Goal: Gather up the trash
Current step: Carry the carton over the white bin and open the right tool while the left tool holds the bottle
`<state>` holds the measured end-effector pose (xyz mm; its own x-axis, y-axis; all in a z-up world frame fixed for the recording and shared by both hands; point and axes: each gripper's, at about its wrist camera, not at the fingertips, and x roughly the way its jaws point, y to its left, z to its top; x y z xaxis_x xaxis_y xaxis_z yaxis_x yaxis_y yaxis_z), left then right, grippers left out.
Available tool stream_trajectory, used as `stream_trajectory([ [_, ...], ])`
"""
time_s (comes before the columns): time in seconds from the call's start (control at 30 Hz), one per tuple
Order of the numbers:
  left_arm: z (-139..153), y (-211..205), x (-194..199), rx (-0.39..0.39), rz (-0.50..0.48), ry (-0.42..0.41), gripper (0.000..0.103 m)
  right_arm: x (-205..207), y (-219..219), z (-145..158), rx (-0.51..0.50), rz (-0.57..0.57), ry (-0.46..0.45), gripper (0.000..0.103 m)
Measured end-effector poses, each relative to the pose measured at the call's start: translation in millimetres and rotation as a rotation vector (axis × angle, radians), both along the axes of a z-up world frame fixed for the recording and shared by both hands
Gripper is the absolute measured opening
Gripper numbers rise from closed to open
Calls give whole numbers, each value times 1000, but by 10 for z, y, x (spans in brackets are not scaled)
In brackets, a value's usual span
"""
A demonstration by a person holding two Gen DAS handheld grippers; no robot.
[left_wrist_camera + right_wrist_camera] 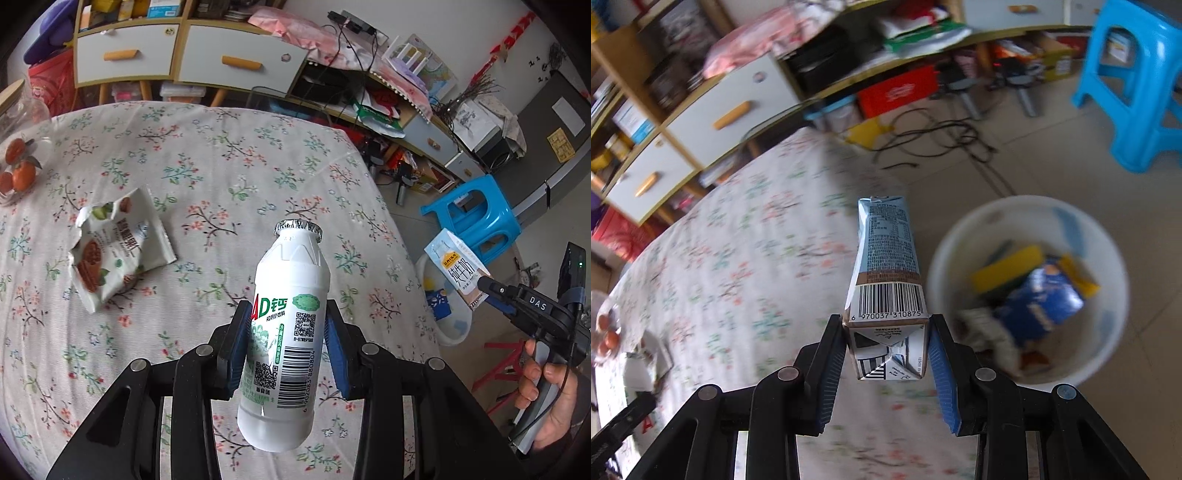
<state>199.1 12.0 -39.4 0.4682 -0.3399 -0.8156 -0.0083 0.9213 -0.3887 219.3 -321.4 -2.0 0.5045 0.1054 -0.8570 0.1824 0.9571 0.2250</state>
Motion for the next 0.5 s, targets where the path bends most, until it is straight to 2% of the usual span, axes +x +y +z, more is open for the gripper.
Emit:
stream_trajectory([
  [0.27,-65,-223,-54,44,-46,1,40,-37,-527,-81,-4,-56,9,41],
  [0.3,-74,-255,-61,52,-51,1,40,-26,-581,-110,-10,-54,6,43],
  [0.37,-90,-313,-72,61,-59,3,40,6,-688,-211,-25,-71,44,58],
  [0.5,-87,-511,-97,76,-103,0,40,-51,-932,-258,37,-121,73,58],
])
